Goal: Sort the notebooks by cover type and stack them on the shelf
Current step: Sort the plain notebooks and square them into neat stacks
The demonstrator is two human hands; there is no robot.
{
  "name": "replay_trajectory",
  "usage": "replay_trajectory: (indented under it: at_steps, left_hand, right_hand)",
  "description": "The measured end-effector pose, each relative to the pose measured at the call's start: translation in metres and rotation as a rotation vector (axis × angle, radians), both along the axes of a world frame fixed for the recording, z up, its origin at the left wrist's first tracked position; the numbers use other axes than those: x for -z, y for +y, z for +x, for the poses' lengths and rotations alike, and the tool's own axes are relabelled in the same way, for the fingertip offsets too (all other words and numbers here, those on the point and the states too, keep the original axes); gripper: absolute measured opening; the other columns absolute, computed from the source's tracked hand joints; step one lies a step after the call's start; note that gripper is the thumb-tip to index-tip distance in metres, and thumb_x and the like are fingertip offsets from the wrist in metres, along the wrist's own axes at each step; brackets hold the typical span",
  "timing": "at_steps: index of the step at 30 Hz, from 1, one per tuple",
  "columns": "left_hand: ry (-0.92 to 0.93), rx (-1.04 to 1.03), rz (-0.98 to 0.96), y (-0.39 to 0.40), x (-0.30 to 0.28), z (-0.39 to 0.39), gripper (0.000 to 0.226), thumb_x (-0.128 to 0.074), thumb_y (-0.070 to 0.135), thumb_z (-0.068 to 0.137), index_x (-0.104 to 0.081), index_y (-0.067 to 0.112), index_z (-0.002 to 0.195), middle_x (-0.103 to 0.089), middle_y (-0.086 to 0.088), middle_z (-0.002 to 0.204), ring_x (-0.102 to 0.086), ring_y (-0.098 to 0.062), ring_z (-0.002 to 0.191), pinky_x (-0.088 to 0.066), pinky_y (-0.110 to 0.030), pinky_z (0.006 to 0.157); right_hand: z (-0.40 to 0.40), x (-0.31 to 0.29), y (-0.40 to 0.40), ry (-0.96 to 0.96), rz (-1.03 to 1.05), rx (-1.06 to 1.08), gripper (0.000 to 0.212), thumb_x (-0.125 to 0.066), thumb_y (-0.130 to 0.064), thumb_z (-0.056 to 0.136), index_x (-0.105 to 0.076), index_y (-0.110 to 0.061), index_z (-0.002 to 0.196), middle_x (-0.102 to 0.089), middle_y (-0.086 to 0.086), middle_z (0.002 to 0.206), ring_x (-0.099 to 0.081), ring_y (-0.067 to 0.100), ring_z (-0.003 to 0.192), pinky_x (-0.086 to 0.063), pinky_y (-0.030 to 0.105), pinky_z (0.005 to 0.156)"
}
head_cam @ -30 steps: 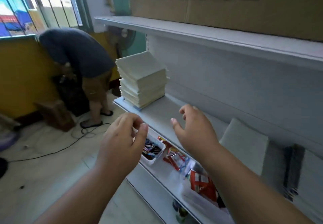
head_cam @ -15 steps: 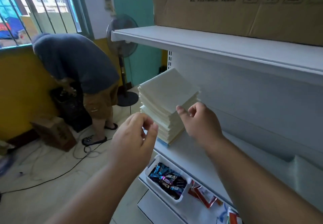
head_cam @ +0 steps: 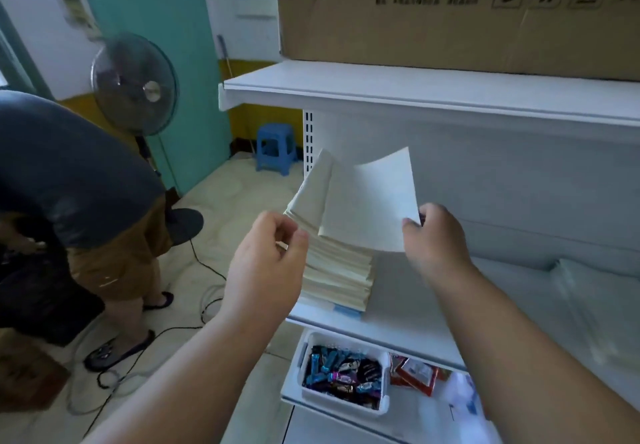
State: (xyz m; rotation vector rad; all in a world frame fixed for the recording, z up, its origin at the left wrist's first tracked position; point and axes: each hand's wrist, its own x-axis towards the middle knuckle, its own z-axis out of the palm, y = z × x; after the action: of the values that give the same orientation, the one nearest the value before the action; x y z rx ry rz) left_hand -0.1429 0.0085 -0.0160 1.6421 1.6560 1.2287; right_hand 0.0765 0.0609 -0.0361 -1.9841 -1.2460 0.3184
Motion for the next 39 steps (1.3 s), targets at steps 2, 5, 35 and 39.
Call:
replay_trajectory:
  at_steps: [2,5,35,39]
  left_hand:
    - [-0.144,-0.001,-0.091,0.007,-0.006,0.0,0.014,-0.058,0.044,0.094,-0.055,0.031,0.098,-0.068,0.005,0.084,-0.067,-0.014,0.07,-0.058,-0.037,0.064]
    - [-0.434,0.04,-0.273,0.014,-0.01,-0.002,0.028,-0.066,0.048,0.089,-0.06,0.027,0.107,-0.072,0.005,0.096,-0.072,-0.02,0.085,-0.06,-0.048,0.081]
    - [-0.758,0.079,-0.178,0.015,-0.002,-0.058,0.02,-0.056,0.015,0.101,-0.062,0.023,0.118,-0.075,0.003,0.105,-0.072,-0.021,0.1,-0.054,-0.052,0.093]
    - [-0.799,0.109,-0.195,0.012,-0.001,-0.06,0.025,-0.054,0.012,0.101,-0.059,0.024,0.123,-0.075,0.003,0.108,-0.07,-0.021,0.103,-0.053,-0.053,0.096]
  right_hand:
    - [-0.004,-0.003,-0.013,0.256,0.123,-0.018,0.015,-0.058,-0.028,0.09,-0.06,-0.014,0.086,-0.066,0.003,0.079,-0.059,0.026,0.074,-0.041,0.031,0.062]
    - [-0.025,-0.006,-0.036,0.589,0.122,-0.241,0.008,-0.063,-0.027,0.092,-0.065,-0.019,0.092,-0.071,-0.004,0.083,-0.061,0.013,0.071,-0.046,0.029,0.067]
    - [-0.045,-0.018,-0.018,0.025,-0.062,-0.009,0.063,-0.045,-0.073,0.087,-0.057,-0.012,0.078,-0.064,0.006,0.072,-0.058,0.027,0.069,-0.04,0.034,0.06]
    - [-0.042,-0.01,0.004,-0.218,-0.387,-0.019,0.065,-0.054,-0.08,0.076,-0.05,-0.017,0.067,-0.051,0.002,0.063,-0.051,0.025,0.062,-0.027,0.028,0.047]
